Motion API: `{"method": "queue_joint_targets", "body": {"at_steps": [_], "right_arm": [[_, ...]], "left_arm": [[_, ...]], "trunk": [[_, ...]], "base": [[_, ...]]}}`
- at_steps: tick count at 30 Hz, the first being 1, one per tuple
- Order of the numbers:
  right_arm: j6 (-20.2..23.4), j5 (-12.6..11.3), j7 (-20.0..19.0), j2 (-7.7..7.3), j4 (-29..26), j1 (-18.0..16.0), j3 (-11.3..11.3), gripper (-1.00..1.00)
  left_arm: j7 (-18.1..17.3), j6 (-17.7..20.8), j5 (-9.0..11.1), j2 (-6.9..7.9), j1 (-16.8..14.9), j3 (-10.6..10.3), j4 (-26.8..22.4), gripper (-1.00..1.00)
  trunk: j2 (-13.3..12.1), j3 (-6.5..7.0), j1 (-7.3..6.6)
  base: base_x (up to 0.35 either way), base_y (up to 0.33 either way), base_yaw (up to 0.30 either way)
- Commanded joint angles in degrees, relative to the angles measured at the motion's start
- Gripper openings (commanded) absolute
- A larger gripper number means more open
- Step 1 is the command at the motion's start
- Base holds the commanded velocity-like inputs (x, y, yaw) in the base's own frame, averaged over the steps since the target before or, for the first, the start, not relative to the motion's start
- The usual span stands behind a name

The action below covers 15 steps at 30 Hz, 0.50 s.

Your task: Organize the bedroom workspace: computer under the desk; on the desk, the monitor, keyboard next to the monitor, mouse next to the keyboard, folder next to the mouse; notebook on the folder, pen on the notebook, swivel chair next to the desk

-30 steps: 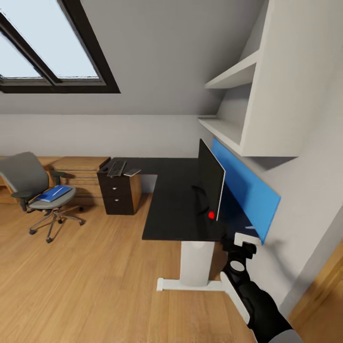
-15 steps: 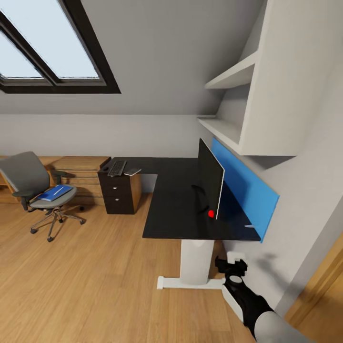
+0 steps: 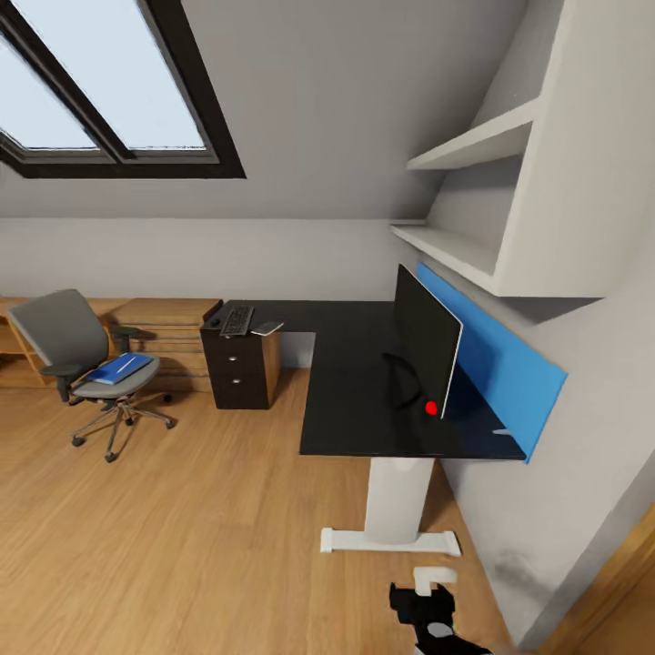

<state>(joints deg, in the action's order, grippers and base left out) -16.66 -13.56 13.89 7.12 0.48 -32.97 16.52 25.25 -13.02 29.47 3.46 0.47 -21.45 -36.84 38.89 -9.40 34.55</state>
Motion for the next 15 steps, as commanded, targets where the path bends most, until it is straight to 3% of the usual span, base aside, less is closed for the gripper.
{"method": "queue_joint_targets", "body": {"at_steps": [1,2,4,6,15], "right_arm": [[-5.9,0.7,0.1,-0.23,0.3,3.7,0.7,1.00],[-9.1,2.9,0.1,-0.39,0.3,6.1,0.7,1.00],[-11.5,5.3,0.2,-0.42,0.4,8.0,0.8,1.00],[-12.6,6.5,0.2,-0.25,0.4,9.0,0.8,1.00],[-16.8,7.2,0.2,0.07,0.4,9.7,1.0,1.00]], "left_arm": [[0.5,-0.2,0.6,0.18,0.0,-0.4,-0.1,1.00],[0.5,-0.2,0.6,0.06,0.0,-0.5,0.0,1.00],[0.4,-0.1,0.7,-0.13,0.0,-0.5,0.0,1.00],[0.4,-0.1,0.7,-0.25,0.0,-0.5,0.0,1.00],[0.4,0.0,0.7,-0.30,0.0,-0.5,0.1,1.00]], "trunk": [[0.1,-0.07,0.02],[0.1,-0.07,0.02],[0.1,-0.06,0.02],[0.1,0.00,0.02],[0.1,0.73,0.02]], "base": [[0.000,0.335,0.000],[0.018,0.335,0.000],[0.053,0.335,0.000],[0.101,0.331,0.000],[0.140,0.324,0.000]]}}
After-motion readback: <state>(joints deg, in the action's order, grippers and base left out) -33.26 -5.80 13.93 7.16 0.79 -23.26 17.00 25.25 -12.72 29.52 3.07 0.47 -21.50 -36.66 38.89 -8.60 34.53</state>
